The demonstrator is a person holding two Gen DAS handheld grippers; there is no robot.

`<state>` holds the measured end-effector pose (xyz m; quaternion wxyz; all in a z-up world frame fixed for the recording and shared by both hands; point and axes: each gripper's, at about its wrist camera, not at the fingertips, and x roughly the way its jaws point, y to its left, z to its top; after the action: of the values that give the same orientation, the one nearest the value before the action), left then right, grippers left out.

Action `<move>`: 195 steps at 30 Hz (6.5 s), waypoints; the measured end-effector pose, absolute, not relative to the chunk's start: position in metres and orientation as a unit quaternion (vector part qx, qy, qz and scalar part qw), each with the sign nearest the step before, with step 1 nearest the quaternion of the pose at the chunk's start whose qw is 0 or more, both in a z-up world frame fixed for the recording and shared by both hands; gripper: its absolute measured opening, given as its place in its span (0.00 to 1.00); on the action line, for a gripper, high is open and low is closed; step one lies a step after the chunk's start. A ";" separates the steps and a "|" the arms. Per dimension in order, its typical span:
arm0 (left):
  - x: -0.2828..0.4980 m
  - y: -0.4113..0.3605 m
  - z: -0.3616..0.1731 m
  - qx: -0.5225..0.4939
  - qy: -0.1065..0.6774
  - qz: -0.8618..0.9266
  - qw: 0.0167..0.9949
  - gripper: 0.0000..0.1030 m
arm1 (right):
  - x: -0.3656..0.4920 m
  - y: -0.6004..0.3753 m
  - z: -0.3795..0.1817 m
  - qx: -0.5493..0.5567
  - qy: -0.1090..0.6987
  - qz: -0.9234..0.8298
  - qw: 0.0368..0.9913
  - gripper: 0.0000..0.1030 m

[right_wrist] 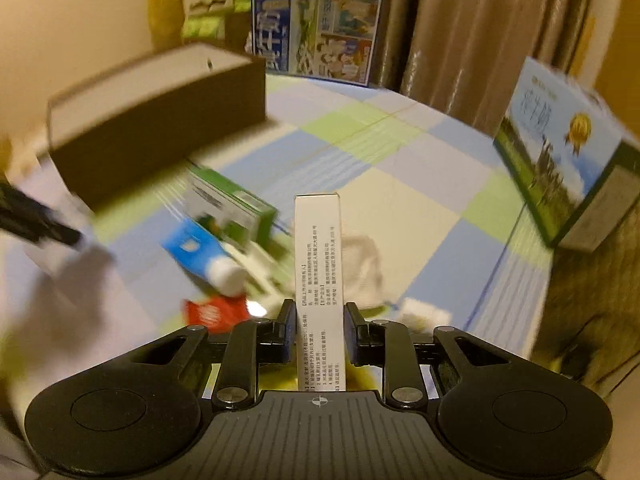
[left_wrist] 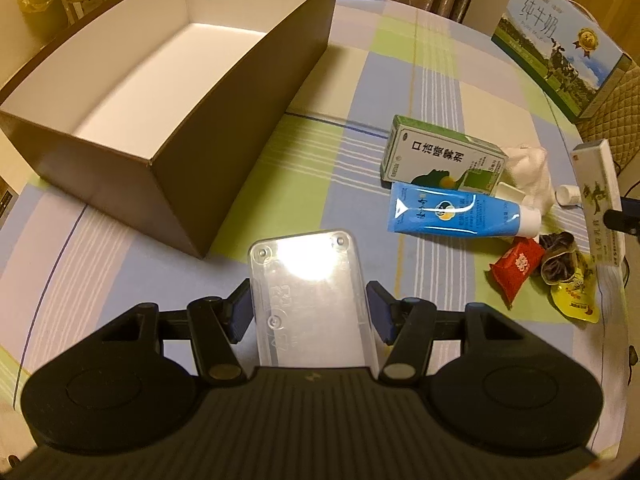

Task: Organize objects
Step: 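Carry the clear container with the left tool while the right tool carries the white box over the open box, then open the left tool to drop the container while the right tool releases the white box inside, then withdraw both tools from the box back toward the remaining items, then grasp the blue toothpaste tube by its cap end with the left tool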

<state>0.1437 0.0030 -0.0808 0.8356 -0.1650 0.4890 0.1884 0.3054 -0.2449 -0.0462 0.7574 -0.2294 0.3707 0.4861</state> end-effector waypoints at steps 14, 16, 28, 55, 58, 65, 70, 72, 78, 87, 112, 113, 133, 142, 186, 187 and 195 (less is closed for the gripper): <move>0.131 -0.002 -0.051 -0.159 0.472 0.162 0.852 0.53 | 0.265 -0.237 -0.024 -0.123 0.425 0.518 0.732 0.21; 0.129 0.001 -0.042 -0.159 0.464 0.156 0.857 0.53 | 0.258 -0.229 -0.019 -0.119 0.423 0.523 0.731 0.21; 0.120 0.071 0.012 -0.138 0.416 0.135 0.889 0.53 | 0.206 -0.126 0.019 -0.065 0.401 0.561 0.721 0.21; 0.167 0.267 -0.019 -0.112 0.451 0.120 0.877 0.53 | 0.190 0.103 -0.051 -0.097 0.487 0.443 0.747 0.21; 0.174 0.271 -0.032 -0.111 0.468 0.111 0.870 0.53 | 0.192 0.111 -0.065 -0.118 0.496 0.436 0.742 0.21; 0.186 0.277 -0.048 -0.105 0.488 0.098 0.861 0.53 | 0.192 0.127 -0.080 -0.179 0.487 0.432 0.738 0.21; 0.191 0.280 -0.051 -0.108 0.493 0.093 0.858 0.53 | 0.192 0.134 -0.080 -0.204 0.476 0.434 0.737 0.24; 0.192 0.281 -0.052 -0.109 0.495 0.092 0.857 0.53 | 0.193 0.131 -0.079 -0.203 0.471 0.439 0.738 0.33; 0.194 0.280 -0.054 -0.109 0.501 0.089 0.854 0.53 | 0.190 0.126 -0.070 -0.203 0.460 0.447 0.739 0.38; 0.200 0.273 -0.064 -0.103 0.518 0.085 0.845 0.54 | 0.186 0.120 -0.062 -0.196 0.451 0.456 0.742 0.39; 0.154 0.262 -0.015 -0.123 0.466 0.105 0.870 0.74 | 0.158 0.077 -0.019 -0.148 0.414 0.484 0.757 0.45; 0.152 0.259 -0.012 -0.123 0.463 0.106 0.871 0.74 | 0.157 0.073 -0.017 -0.144 0.412 0.485 0.758 0.45; 0.118 0.147 0.016 -0.128 0.430 0.057 0.892 0.75 | 0.152 -0.080 0.003 -0.068 0.433 0.447 0.780 0.46; 0.114 0.101 0.011 -0.133 0.430 0.040 0.892 0.75 | 0.164 -0.138 -0.009 -0.061 0.457 0.424 0.780 0.46; 0.190 -0.048 -0.061 0.040 0.443 -0.043 0.895 0.71 | 0.252 -0.334 -0.060 0.026 0.505 0.230 0.831 0.46; 0.194 -0.052 -0.066 0.058 0.441 -0.046 0.894 0.71 | 0.253 -0.338 -0.062 0.028 0.508 0.226 0.831 0.46; 0.223 -0.087 -0.103 0.196 0.417 -0.080 0.884 0.68 | 0.262 -0.358 -0.071 0.040 0.521 0.193 0.830 0.46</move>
<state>0.2230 -0.0871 -0.1029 0.8841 0.1962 0.4166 -0.0797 0.2621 -0.3582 -0.0710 0.8303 0.0401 0.5213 0.1931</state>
